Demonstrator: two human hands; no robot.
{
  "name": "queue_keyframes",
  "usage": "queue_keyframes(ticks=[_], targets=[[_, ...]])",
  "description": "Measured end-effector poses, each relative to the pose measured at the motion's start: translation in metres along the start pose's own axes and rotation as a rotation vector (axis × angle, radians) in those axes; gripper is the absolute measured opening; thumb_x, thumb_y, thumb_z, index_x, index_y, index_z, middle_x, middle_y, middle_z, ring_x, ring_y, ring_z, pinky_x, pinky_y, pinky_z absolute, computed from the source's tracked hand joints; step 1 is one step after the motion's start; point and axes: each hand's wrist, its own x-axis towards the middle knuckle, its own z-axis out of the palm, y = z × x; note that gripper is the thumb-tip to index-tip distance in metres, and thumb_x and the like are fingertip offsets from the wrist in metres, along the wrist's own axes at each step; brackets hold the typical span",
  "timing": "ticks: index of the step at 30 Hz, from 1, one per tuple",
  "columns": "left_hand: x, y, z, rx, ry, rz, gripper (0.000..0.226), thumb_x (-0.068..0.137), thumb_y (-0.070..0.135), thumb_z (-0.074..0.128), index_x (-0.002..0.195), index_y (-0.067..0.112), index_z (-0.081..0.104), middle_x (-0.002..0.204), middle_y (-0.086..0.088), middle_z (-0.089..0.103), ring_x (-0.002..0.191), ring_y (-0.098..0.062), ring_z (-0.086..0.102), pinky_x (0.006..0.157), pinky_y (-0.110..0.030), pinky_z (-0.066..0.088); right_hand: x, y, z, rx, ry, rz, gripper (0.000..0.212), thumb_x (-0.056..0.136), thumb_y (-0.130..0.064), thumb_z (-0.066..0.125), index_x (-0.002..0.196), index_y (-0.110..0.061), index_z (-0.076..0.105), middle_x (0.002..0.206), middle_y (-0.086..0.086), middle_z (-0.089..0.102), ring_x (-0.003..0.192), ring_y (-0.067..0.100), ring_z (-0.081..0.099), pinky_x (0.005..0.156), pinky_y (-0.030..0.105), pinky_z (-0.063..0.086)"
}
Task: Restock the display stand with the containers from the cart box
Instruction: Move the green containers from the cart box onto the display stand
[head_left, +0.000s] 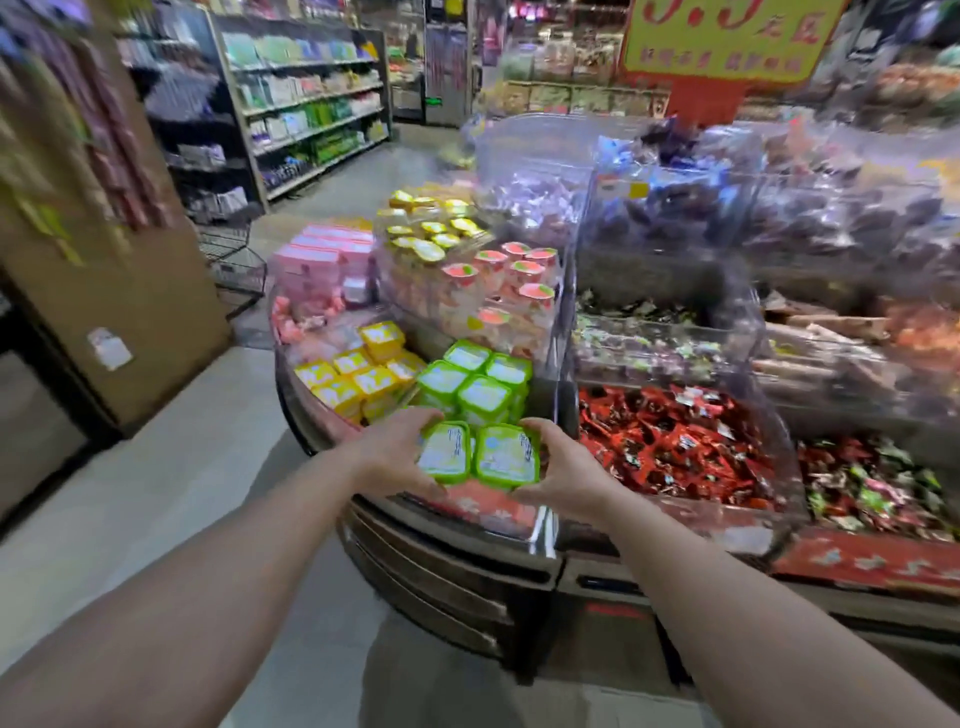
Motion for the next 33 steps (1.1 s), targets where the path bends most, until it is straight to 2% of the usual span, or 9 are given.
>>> queue_keyframes(ticks=[3, 6, 12, 16, 19, 22, 25, 29, 33], targets=[[0.01, -0.037, -0.019, -0.008, -0.008, -0.03, 0.101, 0.06, 0.039, 0.086, 0.144, 0.018, 0.033, 0.141, -0.001, 0.039, 0.128, -0.017, 0.04, 0.108, -0.027, 0.033, 0.029, -0.019, 0.021, 0.019, 0.031, 0.036, 0.092, 0.066, -0.026, 0.083, 0.144, -0.023, 0.033, 0.135, -0.001, 0.053, 0.115, 0.014, 0.054, 0.097, 0.031, 0.047], [0.024, -0.063, -0.025, -0.016, -0.003, -0.037, 0.103, 0.055, 0.045, 0.085, 0.142, 0.022, 0.034, 0.14, 0.001, 0.04, 0.126, -0.015, 0.042, 0.107, -0.03, 0.037, 0.052, -0.021, 0.031, 0.012, 0.044, 0.092, 0.093, 0.067, -0.027, 0.082, 0.145, -0.021, 0.031, 0.139, 0.0, 0.049, 0.123, 0.016, 0.05, 0.097, 0.025, 0.043], [0.051, -0.095, -0.025, -0.023, -0.006, -0.053, 0.099, 0.053, 0.045, 0.086, 0.138, 0.024, 0.039, 0.13, 0.005, 0.044, 0.113, -0.009, 0.044, 0.097, -0.026, 0.043, 0.092, -0.013, 0.049, -0.02, 0.034, 0.15, 0.091, 0.069, -0.03, 0.081, 0.146, -0.02, 0.032, 0.139, 0.001, 0.05, 0.115, 0.017, 0.056, 0.079, 0.02, 0.043], [0.063, -0.109, -0.034, -0.008, -0.032, -0.082, 0.103, 0.051, 0.052, 0.085, 0.139, 0.025, 0.037, 0.135, 0.005, 0.044, 0.117, -0.009, 0.044, 0.1, -0.024, 0.039, 0.117, -0.019, 0.059, -0.003, -0.01, 0.126, 0.095, 0.07, -0.035, 0.081, 0.147, -0.021, 0.028, 0.147, 0.0, 0.042, 0.132, 0.018, 0.043, 0.101, 0.025, 0.037], [0.071, -0.121, -0.039, -0.013, -0.012, -0.088, 0.104, 0.054, 0.047, 0.086, 0.142, 0.021, 0.035, 0.138, 0.002, 0.041, 0.124, -0.013, 0.043, 0.103, -0.025, 0.037, 0.132, -0.027, 0.072, -0.003, -0.003, 0.11, 0.094, 0.07, -0.036, 0.08, 0.147, -0.021, 0.028, 0.147, 0.001, 0.042, 0.133, 0.019, 0.042, 0.103, 0.026, 0.036], [0.074, -0.134, -0.042, -0.034, -0.016, -0.081, 0.099, 0.057, 0.042, 0.087, 0.14, 0.02, 0.039, 0.129, 0.007, 0.042, 0.119, -0.01, 0.044, 0.098, -0.02, 0.036, 0.139, -0.034, 0.09, 0.007, 0.044, 0.131, 0.094, 0.071, -0.039, 0.08, 0.147, -0.021, 0.029, 0.145, 0.002, 0.045, 0.132, 0.02, 0.043, 0.104, 0.029, 0.038], [0.078, -0.147, -0.045, -0.055, -0.029, -0.087, 0.102, 0.055, 0.042, 0.088, 0.141, 0.023, 0.036, 0.136, 0.003, 0.041, 0.114, -0.008, 0.044, 0.097, -0.02, 0.038, 0.147, -0.038, 0.105, 0.059, 0.111, 0.174, 0.091, 0.072, -0.04, 0.081, 0.146, -0.021, 0.032, 0.143, 0.002, 0.048, 0.128, 0.02, 0.047, 0.104, 0.031, 0.04], [0.088, -0.159, -0.053, -0.029, -0.094, -0.022, 0.101, 0.059, 0.041, 0.086, 0.143, 0.022, 0.033, 0.139, 0.001, 0.039, 0.121, -0.01, 0.042, 0.097, -0.018, 0.034, 0.151, -0.048, 0.12, 0.092, 0.246, 0.247, 0.083, 0.073, -0.037, 0.08, 0.142, -0.021, 0.037, 0.137, 0.0, 0.053, 0.121, 0.02, 0.053, 0.097, 0.031, 0.043], [0.098, -0.164, -0.061, -0.027, -0.141, 0.085, 0.103, 0.058, 0.042, 0.086, 0.144, 0.019, 0.032, 0.141, 0.004, 0.04, 0.127, -0.012, 0.041, 0.103, -0.023, 0.036, 0.15, -0.059, 0.131, 0.056, 0.334, 0.34, 0.075, 0.074, -0.042, 0.078, 0.136, -0.02, 0.041, 0.128, -0.001, 0.055, 0.118, 0.019, 0.053, 0.095, 0.034, 0.046]])
